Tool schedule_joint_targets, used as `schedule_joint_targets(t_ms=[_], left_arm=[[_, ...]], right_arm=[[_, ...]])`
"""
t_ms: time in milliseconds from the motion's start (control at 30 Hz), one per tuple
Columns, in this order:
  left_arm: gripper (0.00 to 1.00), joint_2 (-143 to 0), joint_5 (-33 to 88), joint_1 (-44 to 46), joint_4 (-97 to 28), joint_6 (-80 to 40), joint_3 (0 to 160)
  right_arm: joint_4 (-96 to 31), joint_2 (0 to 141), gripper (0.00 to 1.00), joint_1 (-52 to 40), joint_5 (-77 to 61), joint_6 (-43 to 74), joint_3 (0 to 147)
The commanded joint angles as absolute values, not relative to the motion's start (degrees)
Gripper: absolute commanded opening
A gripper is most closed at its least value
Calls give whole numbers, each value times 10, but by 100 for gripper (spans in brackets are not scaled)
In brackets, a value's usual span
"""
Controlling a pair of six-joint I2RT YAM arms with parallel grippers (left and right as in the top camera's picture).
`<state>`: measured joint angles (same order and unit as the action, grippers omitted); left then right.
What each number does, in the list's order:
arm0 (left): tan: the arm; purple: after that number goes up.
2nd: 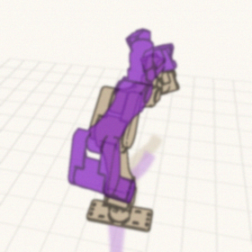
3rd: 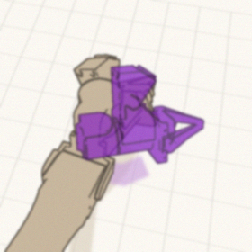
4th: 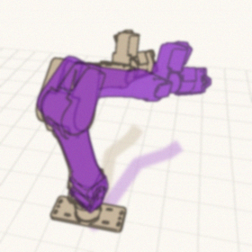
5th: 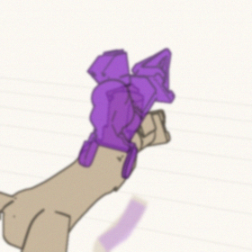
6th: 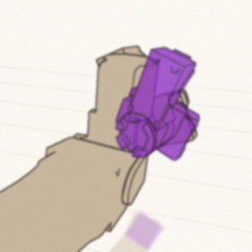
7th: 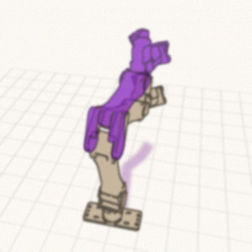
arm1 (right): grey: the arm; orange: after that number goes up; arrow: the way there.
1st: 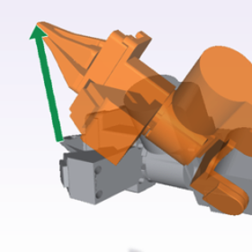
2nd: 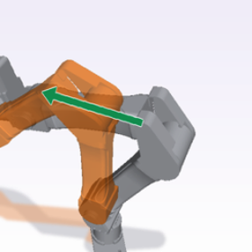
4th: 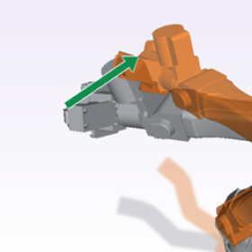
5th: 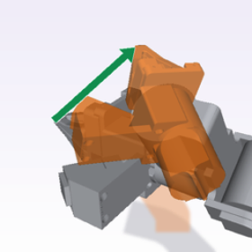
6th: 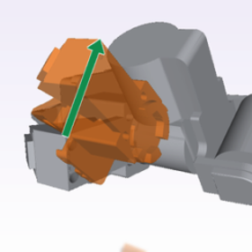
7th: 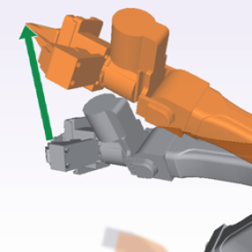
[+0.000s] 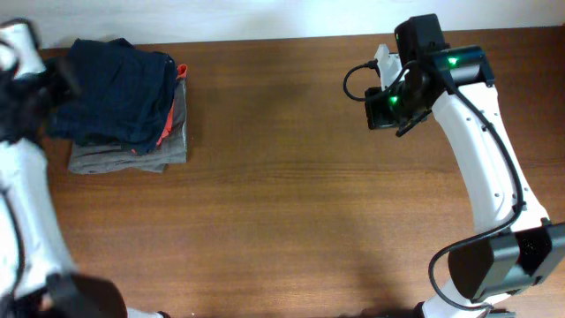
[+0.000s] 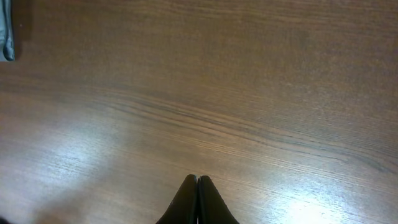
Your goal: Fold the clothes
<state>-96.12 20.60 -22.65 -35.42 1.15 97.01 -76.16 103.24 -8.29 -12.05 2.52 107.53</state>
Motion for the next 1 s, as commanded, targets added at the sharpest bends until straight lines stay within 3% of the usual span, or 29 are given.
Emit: schedule_joint_targets(t_ms=[0,167,467,600,733,833,967], left_arm=[[0,-1065,166,-197,-255,117,967],[0,-1177,167,-192,-176,93,967],[0,-1305,169,-185,-258,86,968],[0,-1244,169,-185,-262,73,974],[16,-1112,177,-185,-303,68,1000],[26,-1001,269,-185,-347,109,1013],[31,-905,320,-181,-424,146,1013]], right_arm=[[-761,1030,5,-82,-140,20,1077],[-776,1030,5,-82,-148,20,1077],[-783,1030,5,-82,-148,20,1077],[-787,1030,5,-82,-148,25,1077],[-787,1022,5,-82,-148,24,1077],[-787,1007,6,-82,-192,24,1090],[-785,991,8,-82,-223,24,1119]])
